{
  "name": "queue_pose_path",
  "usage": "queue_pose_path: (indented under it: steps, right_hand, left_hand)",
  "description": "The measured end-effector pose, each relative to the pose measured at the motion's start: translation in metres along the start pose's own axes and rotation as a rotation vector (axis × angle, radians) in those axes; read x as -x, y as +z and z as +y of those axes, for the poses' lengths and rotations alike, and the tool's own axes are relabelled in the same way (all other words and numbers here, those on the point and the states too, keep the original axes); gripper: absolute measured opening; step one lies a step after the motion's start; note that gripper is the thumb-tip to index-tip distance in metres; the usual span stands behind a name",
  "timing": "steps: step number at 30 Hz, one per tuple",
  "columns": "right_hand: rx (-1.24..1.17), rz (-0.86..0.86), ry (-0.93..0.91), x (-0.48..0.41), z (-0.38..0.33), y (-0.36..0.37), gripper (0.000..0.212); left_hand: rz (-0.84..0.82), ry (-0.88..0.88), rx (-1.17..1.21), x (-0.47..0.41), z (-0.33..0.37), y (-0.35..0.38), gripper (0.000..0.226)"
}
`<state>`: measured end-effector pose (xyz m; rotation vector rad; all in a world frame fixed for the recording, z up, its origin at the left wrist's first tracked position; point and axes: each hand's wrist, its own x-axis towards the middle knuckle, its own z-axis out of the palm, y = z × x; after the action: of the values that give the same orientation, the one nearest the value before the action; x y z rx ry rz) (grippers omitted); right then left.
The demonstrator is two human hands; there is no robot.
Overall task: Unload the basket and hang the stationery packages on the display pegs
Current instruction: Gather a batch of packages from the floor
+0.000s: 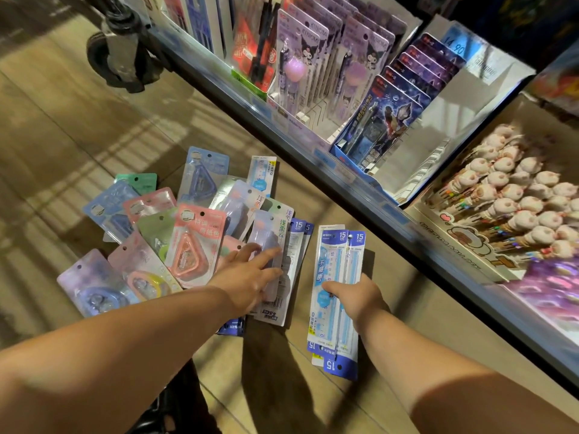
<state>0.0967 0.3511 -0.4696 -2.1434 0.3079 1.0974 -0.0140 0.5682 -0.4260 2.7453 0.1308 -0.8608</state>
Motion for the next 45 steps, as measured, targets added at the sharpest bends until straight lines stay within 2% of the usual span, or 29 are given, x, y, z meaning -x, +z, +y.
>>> queue_pose_path:
  steps: [2,7,14,20,22,27,29,31,32,34,35,36,39,42,45]
  right_hand:
    - [0.002,-0.017,-0.008,0.003,0.0,-0.001,0.051]
    - [-0.083,-0.067,-0.066,0.009,-0.002,-0.007,0.05]
    - [-0.242,-0.136,-0.13,0.022,-0.024,-0.012,0.036]
    - [-0.268,-0.183,-0.189,0.043,-0.042,-0.019,0.037]
    - [-0.27,-0.187,-0.22,0.052,-0.05,-0.025,0.034]
    - [-0.422,-0.205,-0.321,0.075,-0.078,-0.041,0.048]
    - [-0.497,-0.2,-0.362,0.092,-0.094,-0.051,0.043]
    - [-0.55,-0.196,-0.392,0.105,-0.107,-0.056,0.036]
    - [-0.569,-0.192,-0.42,0.114,-0.112,-0.059,0.037]
    - [-0.593,-0.173,-0.511,0.13,-0.12,-0.068,0.039]
    - [-0.6,-0.131,-0.551,0.139,-0.123,-0.075,0.041]
    - [-0.601,-0.068,-0.583,0.149,-0.128,-0.081,0.045]
    - [-0.52,0.065,-0.688,0.177,-0.138,-0.1,0.062]
    - [-0.483,0.134,-0.783,0.206,-0.142,-0.115,0.066]
    - [-0.452,0.2,-0.876,0.236,-0.146,-0.131,0.079]
  left_hand:
    - [-0.006,-0.011,0.017,0.0,0.001,-0.001,0.057]
    - [0.02,-0.033,0.049,-0.003,0.003,-0.003,0.059]
    - [0.023,-0.065,0.148,-0.006,0.004,-0.001,0.056]
    - [0.049,-0.09,0.246,-0.003,0.016,-0.017,0.052]
    - [0.088,-0.115,0.384,-0.003,0.023,-0.027,0.049]
    - [0.126,-0.13,1.07,0.01,0.057,-0.069,0.045]
    - [0.126,-0.131,1.224,0.02,0.077,-0.087,0.051]
    - [0.162,-0.147,1.273,0.023,0.09,-0.097,0.057]
    - [0.187,-0.141,1.327,0.027,0.097,-0.104,0.05]
    - [0.195,-0.125,1.528,0.035,0.111,-0.12,0.019]
    - [0.199,-0.114,1.584,0.042,0.119,-0.13,0.008]
    - [0.2,-0.085,1.63,0.049,0.126,-0.139,0.008]
    - [0.176,-0.075,1.741,0.065,0.141,-0.164,0.034]
    - [0.233,-0.036,1.715,0.078,0.154,-0.185,0.044]
    - [0.257,0.05,1.702,0.097,0.169,-0.207,0.052]
